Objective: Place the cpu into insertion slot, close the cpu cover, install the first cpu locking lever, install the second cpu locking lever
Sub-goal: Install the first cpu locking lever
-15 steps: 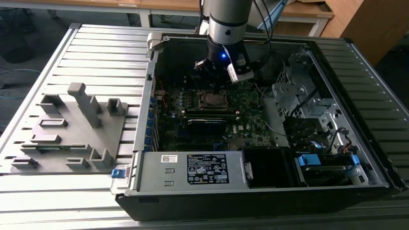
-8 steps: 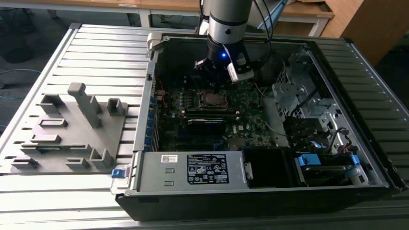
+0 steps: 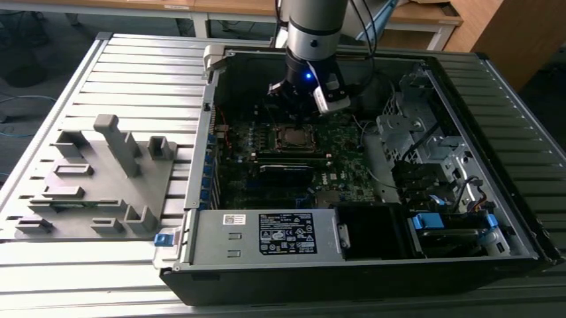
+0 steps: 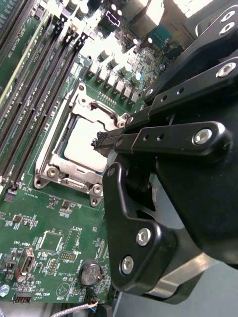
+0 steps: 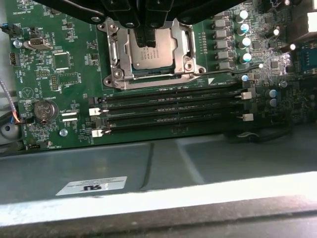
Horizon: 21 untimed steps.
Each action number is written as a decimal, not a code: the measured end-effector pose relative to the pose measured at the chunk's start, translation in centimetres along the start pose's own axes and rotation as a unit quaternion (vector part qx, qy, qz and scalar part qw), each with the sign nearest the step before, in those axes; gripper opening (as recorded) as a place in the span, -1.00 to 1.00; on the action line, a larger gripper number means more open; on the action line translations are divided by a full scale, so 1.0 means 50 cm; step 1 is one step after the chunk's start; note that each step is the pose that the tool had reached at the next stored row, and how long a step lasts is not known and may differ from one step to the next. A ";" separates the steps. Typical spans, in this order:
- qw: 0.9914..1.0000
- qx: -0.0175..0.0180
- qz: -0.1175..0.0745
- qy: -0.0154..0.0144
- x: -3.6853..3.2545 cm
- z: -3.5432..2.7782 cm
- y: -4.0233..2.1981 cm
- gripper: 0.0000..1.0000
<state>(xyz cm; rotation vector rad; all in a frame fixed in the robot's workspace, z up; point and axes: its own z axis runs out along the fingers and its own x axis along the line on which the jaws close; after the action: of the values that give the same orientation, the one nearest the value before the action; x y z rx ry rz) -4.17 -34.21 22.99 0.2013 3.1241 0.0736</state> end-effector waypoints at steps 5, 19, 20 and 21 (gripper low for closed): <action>1.000 0.000 0.000 0.000 0.008 0.000 -0.001 -0.79; 1.000 0.000 0.000 0.000 0.009 -0.004 -0.001 -0.79; 1.000 0.000 0.000 0.000 0.009 -0.004 -0.001 -0.79; 1.000 0.000 0.000 0.000 0.010 -0.004 -0.001 -0.79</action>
<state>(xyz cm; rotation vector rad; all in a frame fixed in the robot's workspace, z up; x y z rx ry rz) -4.65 -34.20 23.17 0.2015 3.1240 0.0738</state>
